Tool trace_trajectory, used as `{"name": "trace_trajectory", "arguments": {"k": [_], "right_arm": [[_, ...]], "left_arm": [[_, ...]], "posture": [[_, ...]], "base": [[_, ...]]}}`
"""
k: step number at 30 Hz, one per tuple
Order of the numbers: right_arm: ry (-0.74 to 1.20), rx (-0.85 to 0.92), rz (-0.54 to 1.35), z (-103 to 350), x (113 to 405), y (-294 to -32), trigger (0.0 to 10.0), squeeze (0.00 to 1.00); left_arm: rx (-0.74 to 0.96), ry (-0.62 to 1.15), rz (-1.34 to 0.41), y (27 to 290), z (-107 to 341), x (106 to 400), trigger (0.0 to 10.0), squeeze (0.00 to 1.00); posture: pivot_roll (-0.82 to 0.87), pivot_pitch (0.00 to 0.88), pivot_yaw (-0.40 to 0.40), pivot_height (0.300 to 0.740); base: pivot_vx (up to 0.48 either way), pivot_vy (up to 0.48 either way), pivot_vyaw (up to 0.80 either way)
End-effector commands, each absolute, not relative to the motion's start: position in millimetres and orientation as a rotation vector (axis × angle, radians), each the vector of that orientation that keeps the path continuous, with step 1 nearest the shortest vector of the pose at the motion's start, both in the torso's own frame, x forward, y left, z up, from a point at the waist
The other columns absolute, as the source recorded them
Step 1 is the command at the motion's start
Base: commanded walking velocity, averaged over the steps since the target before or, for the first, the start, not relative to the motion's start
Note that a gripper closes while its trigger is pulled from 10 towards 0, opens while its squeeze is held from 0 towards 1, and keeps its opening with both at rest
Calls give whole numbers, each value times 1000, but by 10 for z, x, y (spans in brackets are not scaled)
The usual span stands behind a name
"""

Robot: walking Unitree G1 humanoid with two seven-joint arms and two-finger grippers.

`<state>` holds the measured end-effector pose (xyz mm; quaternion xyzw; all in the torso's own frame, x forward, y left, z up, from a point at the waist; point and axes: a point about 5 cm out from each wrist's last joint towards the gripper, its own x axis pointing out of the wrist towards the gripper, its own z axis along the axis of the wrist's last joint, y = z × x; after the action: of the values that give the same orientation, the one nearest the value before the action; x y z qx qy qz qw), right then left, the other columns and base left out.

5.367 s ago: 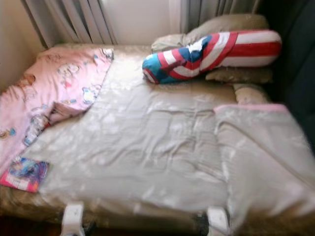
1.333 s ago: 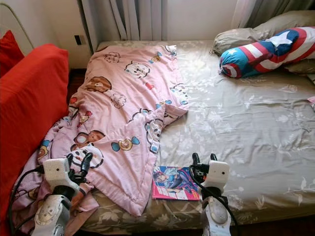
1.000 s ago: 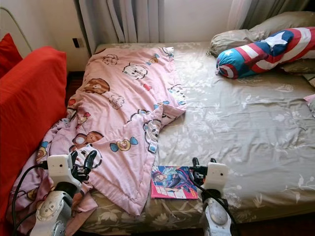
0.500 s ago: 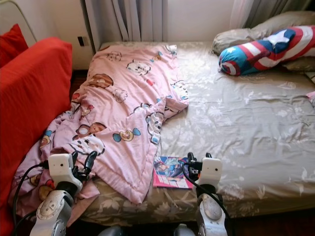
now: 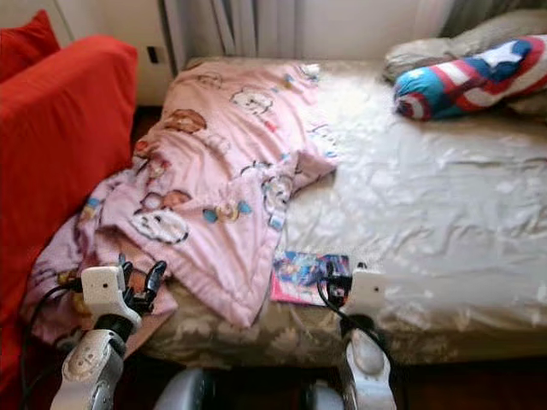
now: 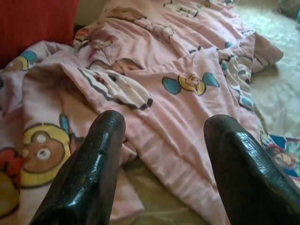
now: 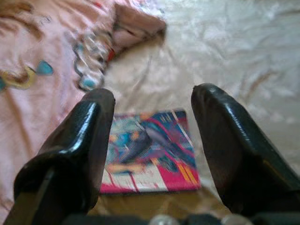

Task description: Clean up the room

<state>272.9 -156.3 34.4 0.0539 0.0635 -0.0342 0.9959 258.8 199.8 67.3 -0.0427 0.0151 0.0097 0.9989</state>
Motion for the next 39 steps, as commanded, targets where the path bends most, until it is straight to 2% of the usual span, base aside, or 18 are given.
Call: {"name": "trace_trajectory", "arguments": {"k": [1,19,24,39], "right_arm": [[151,112,-85,310,2718,-1590,10000,0],[185,101,-71,279,2751,-1573,10000,0],[139,114,-59,322,2750,-1553,10000,0],[146,132,-46,314,2759,-1533,10000,0]], "left_arm": [[-88,36,12,1987,676,2584,10000,0],[-84,44,9,1959,674,2587,10000,0],[-83,43,6,1946,679,2591,10000,0],[-81,46,3,1936,696,2598,10000,0]], "posture": [[-39,115,-10,652],[-37,118,-9,643],[-38,118,-9,618],[-34,119,-7,618]], "base": [[0,0,0],[0,0,0],[0,0,0],[0,0,0]]}}
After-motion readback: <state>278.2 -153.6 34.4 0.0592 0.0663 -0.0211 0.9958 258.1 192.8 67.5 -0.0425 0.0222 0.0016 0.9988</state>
